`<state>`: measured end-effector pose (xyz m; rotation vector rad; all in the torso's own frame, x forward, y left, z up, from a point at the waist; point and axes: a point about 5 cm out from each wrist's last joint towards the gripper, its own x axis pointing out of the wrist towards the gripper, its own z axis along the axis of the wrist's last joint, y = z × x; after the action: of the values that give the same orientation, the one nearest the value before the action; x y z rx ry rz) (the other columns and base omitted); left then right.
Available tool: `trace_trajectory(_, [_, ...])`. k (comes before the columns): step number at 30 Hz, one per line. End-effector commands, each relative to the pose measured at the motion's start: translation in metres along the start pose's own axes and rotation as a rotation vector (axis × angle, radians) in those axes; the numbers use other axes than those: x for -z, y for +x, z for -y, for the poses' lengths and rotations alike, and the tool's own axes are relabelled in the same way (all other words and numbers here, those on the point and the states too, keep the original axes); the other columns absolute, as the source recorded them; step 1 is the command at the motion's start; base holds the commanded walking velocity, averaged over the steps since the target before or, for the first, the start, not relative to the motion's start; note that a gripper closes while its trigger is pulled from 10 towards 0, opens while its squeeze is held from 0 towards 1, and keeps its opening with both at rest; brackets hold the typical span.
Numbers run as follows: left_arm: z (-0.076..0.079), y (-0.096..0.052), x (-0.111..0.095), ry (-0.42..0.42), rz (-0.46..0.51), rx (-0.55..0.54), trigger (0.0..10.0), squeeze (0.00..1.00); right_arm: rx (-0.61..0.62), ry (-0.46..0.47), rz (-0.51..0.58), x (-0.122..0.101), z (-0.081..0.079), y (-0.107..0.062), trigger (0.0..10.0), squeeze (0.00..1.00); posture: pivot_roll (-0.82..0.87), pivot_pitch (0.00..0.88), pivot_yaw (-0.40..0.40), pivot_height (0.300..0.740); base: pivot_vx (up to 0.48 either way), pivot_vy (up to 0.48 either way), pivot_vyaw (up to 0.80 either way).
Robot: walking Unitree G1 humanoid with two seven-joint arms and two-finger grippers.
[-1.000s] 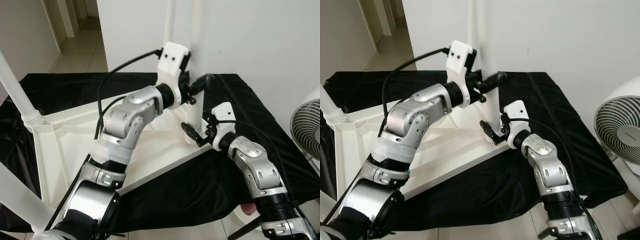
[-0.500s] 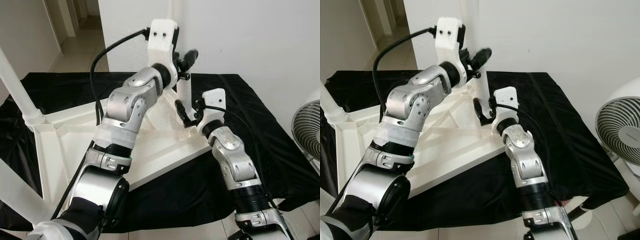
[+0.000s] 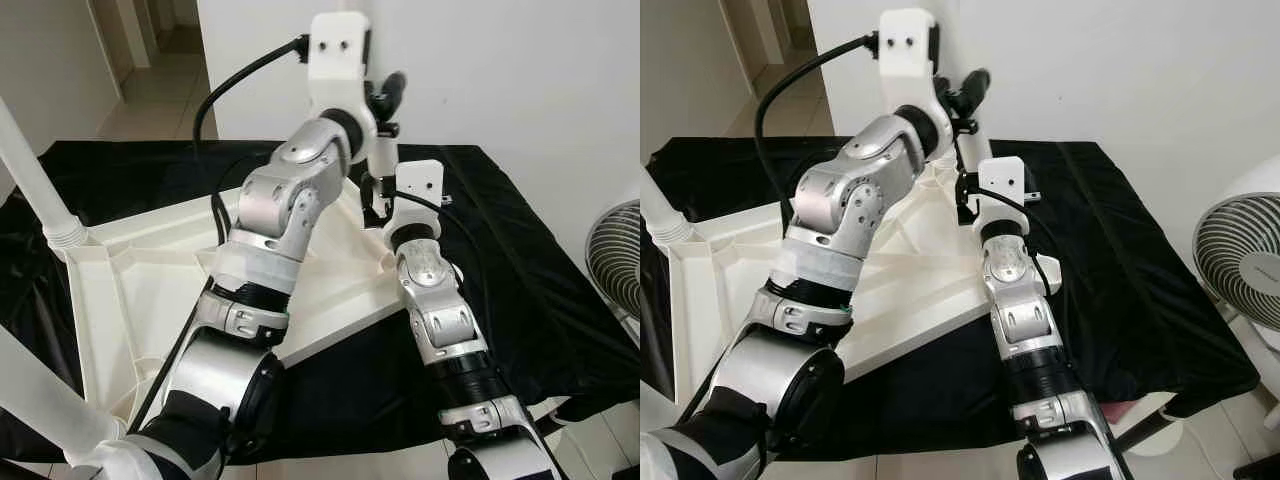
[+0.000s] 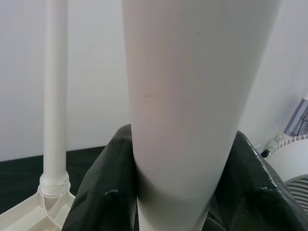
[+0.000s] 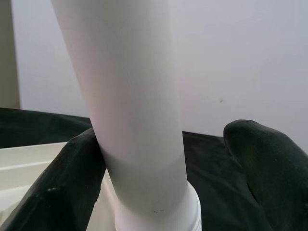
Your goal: Building children table
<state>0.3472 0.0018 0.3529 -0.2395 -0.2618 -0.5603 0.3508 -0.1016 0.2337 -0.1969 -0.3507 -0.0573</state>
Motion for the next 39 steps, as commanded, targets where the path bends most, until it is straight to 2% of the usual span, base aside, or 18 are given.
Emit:
trace_trajectory(1, [0.006,0.002,-0.006,0.004,0.019,-0.01,10.0,0.0,0.008,-0.026,0.011,0.0,-0.005,0.001,10.0,0.0,0.03,0.037,-0.012,0.74,0.0,0.0,0.0])
trace_trajectory(2, [0.006,0.002,-0.006,0.004,0.019,-0.01,10.0,0.0,0.008,-0.026,0.011,0.0,-0.005,0.001,10.0,0.0,0.03,0.037,-0.012,0.74,0.0,0.0,0.0])
trace_trajectory(6, [0.015,0.002,-0.007,0.004,0.023,0.012,10.0,0.0,0.041,-0.119,0.044,-0.003,-0.011,0.005,10.0,0.0,0.04,0.036,-0.018,0.74,0.0,0.0,0.0])
trace_trajectory(9, [0.016,0.002,-0.007,0.003,0.022,0.012,10.0,0.0,0.06,-0.143,0.059,-0.004,-0.012,0.006,10.0,0.0,0.04,0.035,-0.023,0.74,0.0,0.0,0.0])
trace_trajectory(19, [0.018,0.001,-0.008,0.005,0.018,0.015,10.0,0.0,0.098,-0.147,0.055,-0.001,-0.011,0.009,10.0,0.0,0.05,0.032,-0.025,0.74,0.0,0.0,0.0])
trace_trajectory(23, [0.018,0.001,-0.01,0.013,0.023,0.017,10.0,0.0,0.127,-0.181,0.064,0.0,-0.009,0.011,10.0,0.0,0.05,0.032,-0.025,0.74,0.0,0.0,0.0])
trace_trajectory(24, [0.018,0.0,-0.011,0.012,0.028,0.02,10.0,0.0,0.127,-0.169,0.059,0.001,-0.008,0.011,3.9,0.0,0.05,0.024,-0.024,0.74,0.0,0.0,0.0])
trace_trajectory(25, [0.018,0.0,-0.011,0.012,0.029,0.021,10.0,0.0,0.126,-0.165,0.057,0.001,-0.008,0.011,3.9,0.0,0.05,0.024,-0.024,0.74,0.0,0.0,0.0])
trace_trajectory(26, [0.018,0.0,-0.012,0.012,0.03,0.021,10.0,0.0,0.127,-0.163,0.057,0.001,-0.008,0.011,0.0,0.0,0.05,0.024,-0.024,0.74,0.0,0.0,0.0])
trace_trajectory(31, [0.021,-0.001,-0.014,0.002,0.04,0.034,10.0,0.0,0.145,-0.107,0.006,0.008,-0.005,0.012,0.0,0.0,0.06,0.027,-0.024,0.74,0.0,0.0,0.0])
trace_trajectory(39, [0.026,-0.003,-0.017,0.004,0.049,0.052,10.0,0.0,0.176,-0.105,-0.009,0.011,0.0,0.016,0.0,0.0,0.06,0.029,-0.029,0.74,0.0,0.0,0.0])
